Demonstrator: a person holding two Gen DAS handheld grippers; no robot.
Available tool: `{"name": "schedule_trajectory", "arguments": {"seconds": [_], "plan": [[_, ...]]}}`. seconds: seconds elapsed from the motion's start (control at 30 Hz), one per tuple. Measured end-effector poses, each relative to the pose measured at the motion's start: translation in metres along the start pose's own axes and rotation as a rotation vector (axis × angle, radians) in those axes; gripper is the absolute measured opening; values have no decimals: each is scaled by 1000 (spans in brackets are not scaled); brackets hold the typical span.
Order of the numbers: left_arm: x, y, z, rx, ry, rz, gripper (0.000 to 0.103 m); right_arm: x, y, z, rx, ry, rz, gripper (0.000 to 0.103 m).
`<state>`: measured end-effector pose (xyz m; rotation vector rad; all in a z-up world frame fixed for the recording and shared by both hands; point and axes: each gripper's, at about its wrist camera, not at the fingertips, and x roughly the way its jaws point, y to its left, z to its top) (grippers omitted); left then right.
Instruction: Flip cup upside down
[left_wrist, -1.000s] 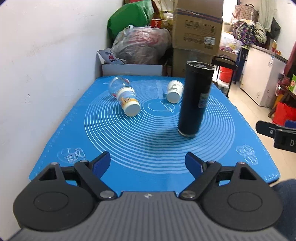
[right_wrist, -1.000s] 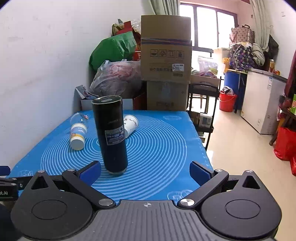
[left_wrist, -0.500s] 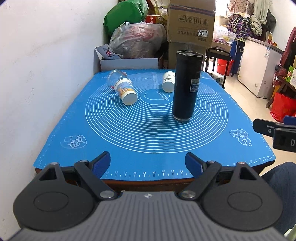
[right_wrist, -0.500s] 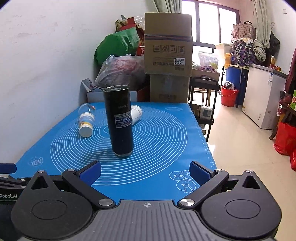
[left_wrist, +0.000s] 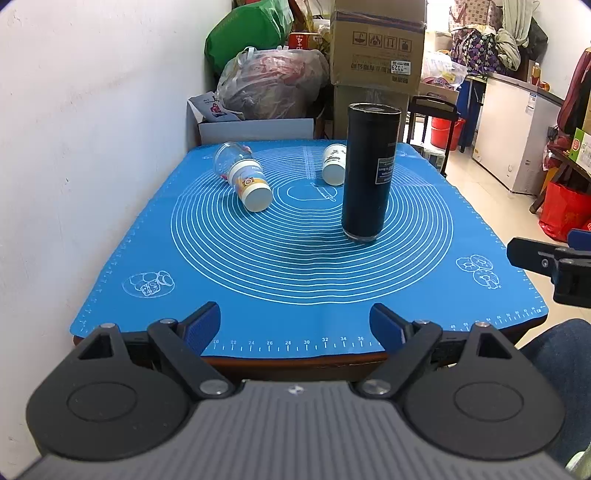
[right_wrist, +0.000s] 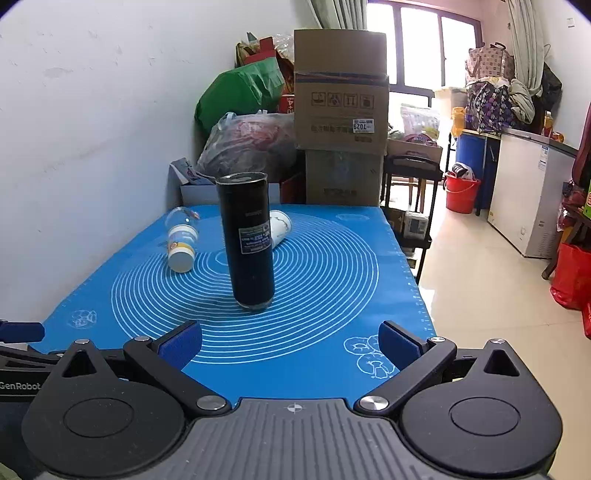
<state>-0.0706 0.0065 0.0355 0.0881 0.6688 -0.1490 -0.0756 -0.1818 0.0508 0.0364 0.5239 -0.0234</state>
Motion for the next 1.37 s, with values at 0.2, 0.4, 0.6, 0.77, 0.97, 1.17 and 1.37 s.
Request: {"name": "schedule_trajectory", "arguments": {"seconds": [0.2, 0.4, 0.6, 0.77, 0.97, 1.17, 1.37], "plan": [[-1, 0, 0, -5, -5, 2, 88, -3, 1, 0, 5, -4, 10, 103], [-3, -2, 0, 0, -9, 1, 88, -7, -1, 1, 8, -15, 18, 103], [-5, -3, 2, 2, -14, 2, 88, -8, -2, 0, 12, -16, 18, 103], [-5, -3, 2, 1, -13, 4, 88, -8, -2, 0, 14, -13, 20, 103], [-5, -3, 3, 1, -14, 5, 88, -7, -2, 0, 13, -8, 20, 103], [-5, -3, 4, 2, -12, 4, 88, -6, 0, -1, 7, -3, 18, 103], [-5, -3, 4, 6, -17, 11, 88, -3, 0, 0, 9, 0, 17, 103]]}}
